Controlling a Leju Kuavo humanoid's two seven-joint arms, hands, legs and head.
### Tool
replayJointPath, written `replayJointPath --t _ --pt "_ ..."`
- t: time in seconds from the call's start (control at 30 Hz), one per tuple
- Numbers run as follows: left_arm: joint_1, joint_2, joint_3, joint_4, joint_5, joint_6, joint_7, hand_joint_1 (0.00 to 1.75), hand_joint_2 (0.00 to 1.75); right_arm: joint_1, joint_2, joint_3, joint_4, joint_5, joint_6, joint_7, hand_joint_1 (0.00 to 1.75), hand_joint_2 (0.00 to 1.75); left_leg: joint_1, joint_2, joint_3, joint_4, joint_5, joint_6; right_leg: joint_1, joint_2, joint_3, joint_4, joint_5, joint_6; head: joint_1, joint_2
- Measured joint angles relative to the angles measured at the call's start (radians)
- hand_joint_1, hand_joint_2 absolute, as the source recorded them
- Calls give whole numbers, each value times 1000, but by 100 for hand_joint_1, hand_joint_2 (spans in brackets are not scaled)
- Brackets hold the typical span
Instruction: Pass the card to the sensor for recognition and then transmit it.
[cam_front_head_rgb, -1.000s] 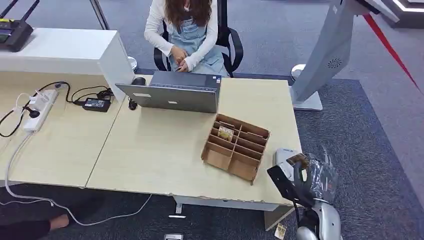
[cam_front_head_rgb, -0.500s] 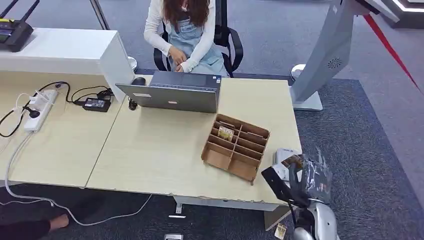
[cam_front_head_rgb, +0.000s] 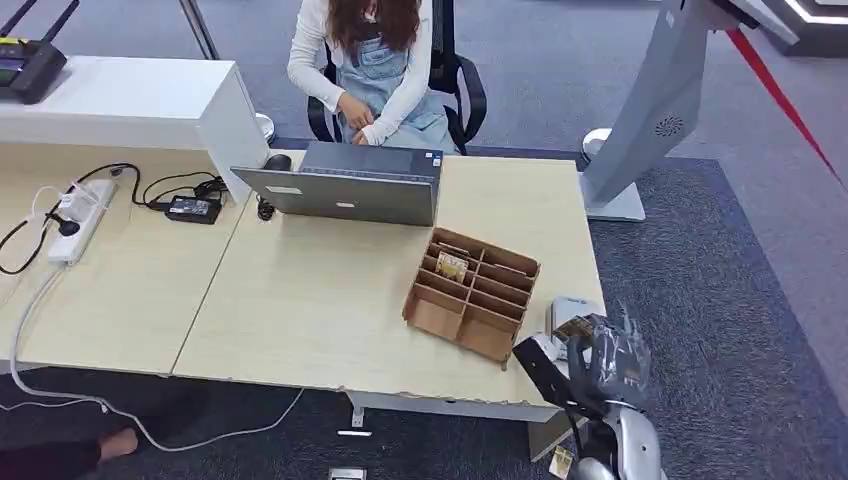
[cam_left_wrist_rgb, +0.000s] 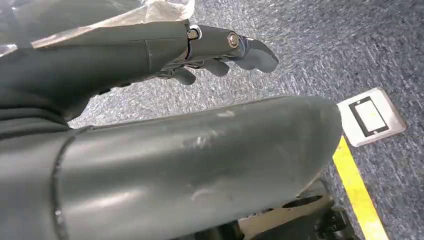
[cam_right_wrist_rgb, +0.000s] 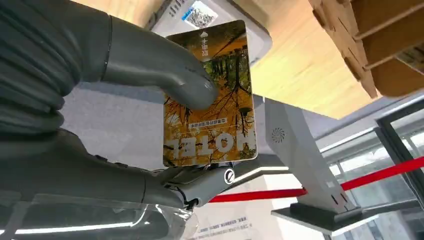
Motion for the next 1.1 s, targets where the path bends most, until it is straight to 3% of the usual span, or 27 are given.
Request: replayJointPath --t 0.6,0.67,0.77,0.8,0.9,1.1 --pt "1 0 0 0 -14 -5 -4 0 0 -14 15 15 62 -3 -6 -1 175 175 0 0 0 0 0 0 0 0 0 0 0 0 0 0" --pt "-2 -5 -7 0 -129 -106 106 0 0 -26 19 19 68 -10 -5 -16 175 175 0 0 -1 0 0 0 0 0 1 0 0 0 0 0" --pt "-12 -29 -49 0 -445 -327 393 0 0 -82 46 24 86 -11 -4 -46 175 175 0 0 0 0 0 0 0 0 0 0 0 0 0 0" --pt "-21 -39 -61 0 -510 -352 453 0 0 -100 53 24 90 -13 -2 -50 175 175 0 0 -1 0 1 0 0 0 0 0 1 1 1 0" --pt "-30 -45 -80 0 -564 -382 492 0 0 -128 60 26 73 -23 26 -55 175 175 -1 -1 0 0 1 0 -1 -1 1 0 1 1 0 0" --pt "-37 -49 -115 0 -568 -384 476 0 0 -189 68 26 -54 -18 140 -54 175 175 -1 -1 0 0 1 1 -1 -1 1 1 1 1 0 0"
